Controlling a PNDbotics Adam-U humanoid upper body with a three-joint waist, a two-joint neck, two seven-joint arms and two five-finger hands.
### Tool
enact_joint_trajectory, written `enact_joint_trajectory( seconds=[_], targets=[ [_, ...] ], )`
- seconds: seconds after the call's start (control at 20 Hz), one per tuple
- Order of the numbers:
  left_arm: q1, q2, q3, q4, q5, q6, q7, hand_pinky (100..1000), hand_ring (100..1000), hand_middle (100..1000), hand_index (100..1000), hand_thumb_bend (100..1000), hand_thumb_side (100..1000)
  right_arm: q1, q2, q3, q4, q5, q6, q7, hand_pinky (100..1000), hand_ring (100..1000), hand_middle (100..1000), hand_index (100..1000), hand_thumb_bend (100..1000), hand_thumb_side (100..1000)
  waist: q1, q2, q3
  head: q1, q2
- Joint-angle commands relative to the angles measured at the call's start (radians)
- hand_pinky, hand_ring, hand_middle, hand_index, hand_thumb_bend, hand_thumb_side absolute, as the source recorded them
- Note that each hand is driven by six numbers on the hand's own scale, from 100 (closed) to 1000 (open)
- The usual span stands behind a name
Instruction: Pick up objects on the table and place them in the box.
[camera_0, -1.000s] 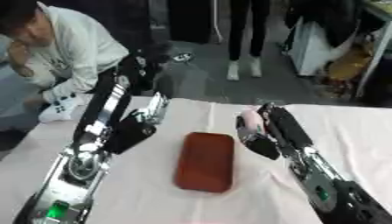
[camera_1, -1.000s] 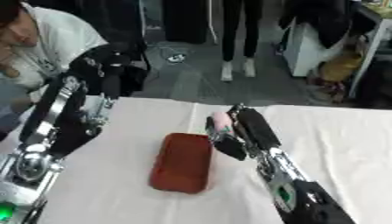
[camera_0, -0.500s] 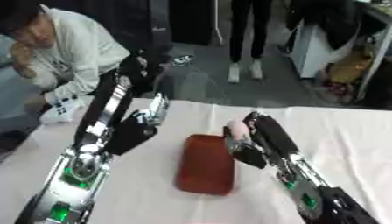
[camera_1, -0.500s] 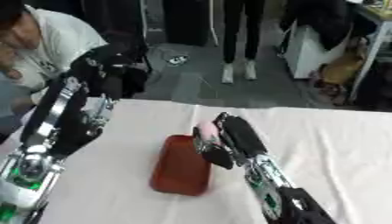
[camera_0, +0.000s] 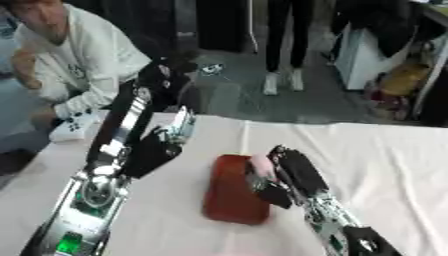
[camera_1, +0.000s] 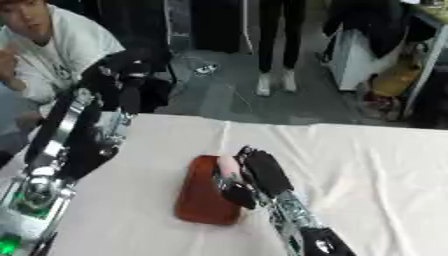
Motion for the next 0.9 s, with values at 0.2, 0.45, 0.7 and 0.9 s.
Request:
enact_joint_trajectory(
  seconds=[0.2,0.45,0.7,0.9],
  targets=[
    [-0.030,-0.010,0.004,-0.016,0.003,-0.006,0.001,809,830,887,932,100,740,-0.035,-0.004,-0.033,0.053,0.022,-0.027,-0.037,100,100,100,292,100,801,0.003,-0.004,0.014,0.004,-0.016],
    [-0.046,-0.024,0.001,-0.016,0.004,-0.009,-0.002,810,830,887,932,100,739,-0.047,-0.013,-0.053,0.096,0.039,-0.036,-0.059,100,100,100,295,100,809,0.004,0.004,0.032,0.007,-0.024],
    [-0.059,-0.035,0.000,-0.016,0.003,-0.012,-0.003,809,830,887,932,100,739,-0.058,-0.023,-0.069,0.127,0.060,-0.031,-0.081,100,100,100,296,100,817,0.005,0.010,0.047,0.010,-0.036],
    [-0.072,-0.044,-0.004,-0.016,0.004,-0.015,-0.006,809,830,887,932,100,739,-0.069,-0.031,-0.084,0.148,0.071,-0.023,-0.105,100,100,100,296,100,829,0.004,0.018,0.062,0.009,-0.053]
  ],
)
